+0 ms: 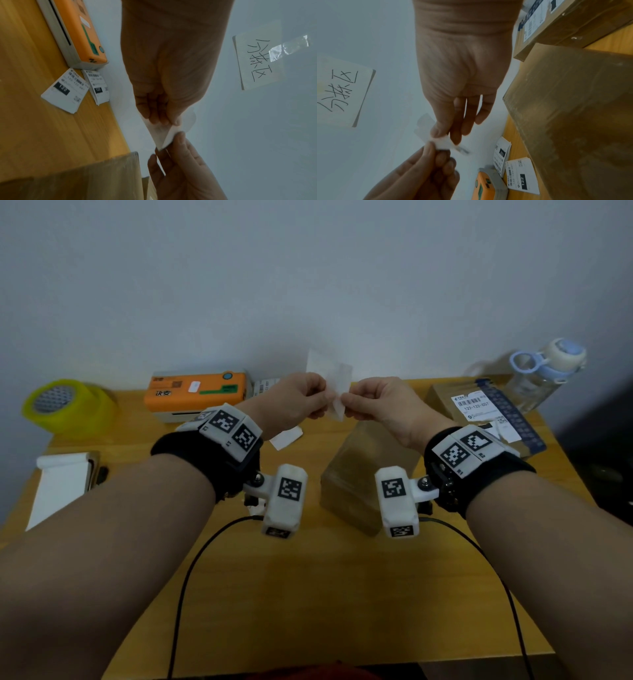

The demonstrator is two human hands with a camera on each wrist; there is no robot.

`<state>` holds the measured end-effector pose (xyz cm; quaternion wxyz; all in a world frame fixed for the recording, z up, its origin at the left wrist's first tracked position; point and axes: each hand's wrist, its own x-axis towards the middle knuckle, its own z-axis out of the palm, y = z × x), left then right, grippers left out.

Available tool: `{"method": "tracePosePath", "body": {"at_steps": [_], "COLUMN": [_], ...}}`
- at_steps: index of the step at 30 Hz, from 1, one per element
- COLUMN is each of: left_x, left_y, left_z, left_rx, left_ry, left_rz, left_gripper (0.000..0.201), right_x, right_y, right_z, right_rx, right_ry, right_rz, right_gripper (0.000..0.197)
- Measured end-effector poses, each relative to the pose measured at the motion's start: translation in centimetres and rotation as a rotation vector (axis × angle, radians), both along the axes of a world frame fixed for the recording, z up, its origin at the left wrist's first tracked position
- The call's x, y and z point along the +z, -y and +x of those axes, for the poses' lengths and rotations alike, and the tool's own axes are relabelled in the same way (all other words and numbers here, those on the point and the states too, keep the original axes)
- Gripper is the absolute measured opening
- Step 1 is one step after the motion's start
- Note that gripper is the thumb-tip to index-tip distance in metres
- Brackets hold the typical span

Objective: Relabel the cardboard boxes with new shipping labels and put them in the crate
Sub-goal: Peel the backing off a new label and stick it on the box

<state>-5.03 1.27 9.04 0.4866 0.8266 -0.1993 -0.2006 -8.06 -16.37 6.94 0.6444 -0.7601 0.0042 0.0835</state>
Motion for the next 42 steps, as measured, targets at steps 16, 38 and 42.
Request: {"method": "tracePosePath", "body": {"at_steps": [16, 38, 42], "left_x": [-1.5, -0.8, -1.1], "left_y": [0.3, -0.8, -0.5], "left_z": [-0.9, 0.1, -0.3], "left_rx": [0.144, -0.022, 0.083], "left_ry": [0.048, 0.001, -0.032], "left_rz": [-0.071, 0.107, 0.005], "left_gripper": [0.015, 0.023, 0.019], "right_x": [-0.4, -0.4, -0.4], "right_y": [-0.8, 0.3, -0.1], "right_z": [0.1, 0.1, 0.1], "right_rx": [-0.062, 0.110, 0.076], "right_ry": [-0.030, 0.005, -0.019], "right_rz": [0.101, -0.105, -0.005], "right_gripper": [0.011, 0.004, 0.014]}}
